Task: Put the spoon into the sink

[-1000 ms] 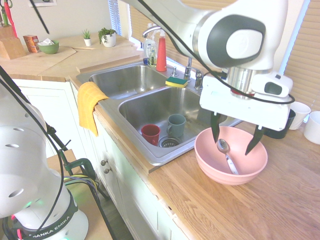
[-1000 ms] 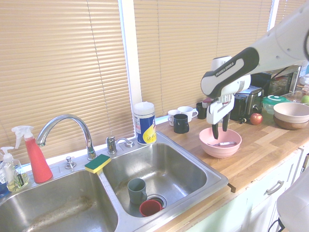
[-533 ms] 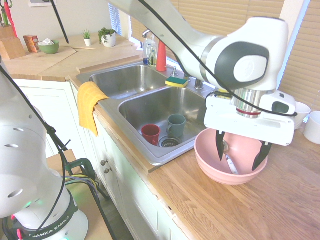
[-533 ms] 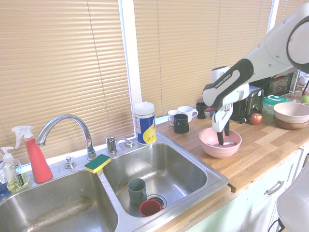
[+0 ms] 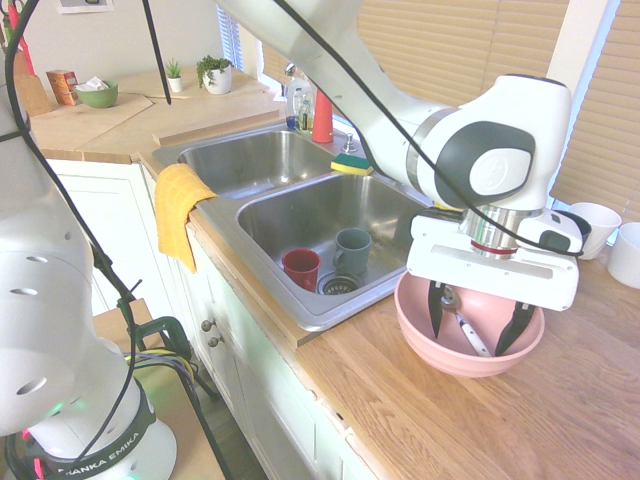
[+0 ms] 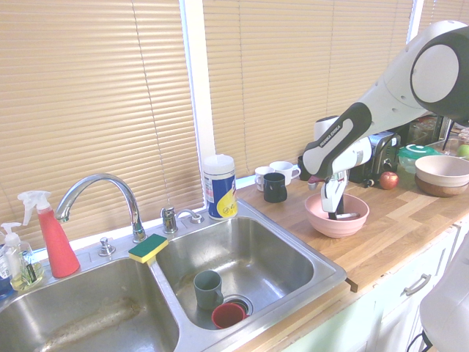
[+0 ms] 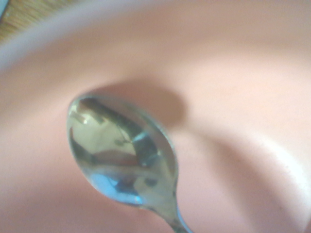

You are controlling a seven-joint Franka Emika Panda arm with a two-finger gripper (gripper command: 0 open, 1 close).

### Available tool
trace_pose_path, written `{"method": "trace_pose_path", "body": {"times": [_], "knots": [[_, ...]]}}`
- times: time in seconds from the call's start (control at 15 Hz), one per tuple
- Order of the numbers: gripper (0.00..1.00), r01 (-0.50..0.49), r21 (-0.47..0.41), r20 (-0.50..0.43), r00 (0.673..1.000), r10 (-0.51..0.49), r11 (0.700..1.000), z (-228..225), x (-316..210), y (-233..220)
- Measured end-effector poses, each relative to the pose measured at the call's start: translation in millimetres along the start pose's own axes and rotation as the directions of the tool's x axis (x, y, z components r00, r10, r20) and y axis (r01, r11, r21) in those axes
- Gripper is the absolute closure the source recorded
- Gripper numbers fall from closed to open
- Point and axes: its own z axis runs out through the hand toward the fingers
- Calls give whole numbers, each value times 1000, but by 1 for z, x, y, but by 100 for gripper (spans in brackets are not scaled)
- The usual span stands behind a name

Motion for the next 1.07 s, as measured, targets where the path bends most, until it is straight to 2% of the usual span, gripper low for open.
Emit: {"method": "trace_pose_path", "body": {"times": [1.07], "knots": [[100, -2, 30, 9, 1000, 2, 1000, 3, 1, -2]]}}
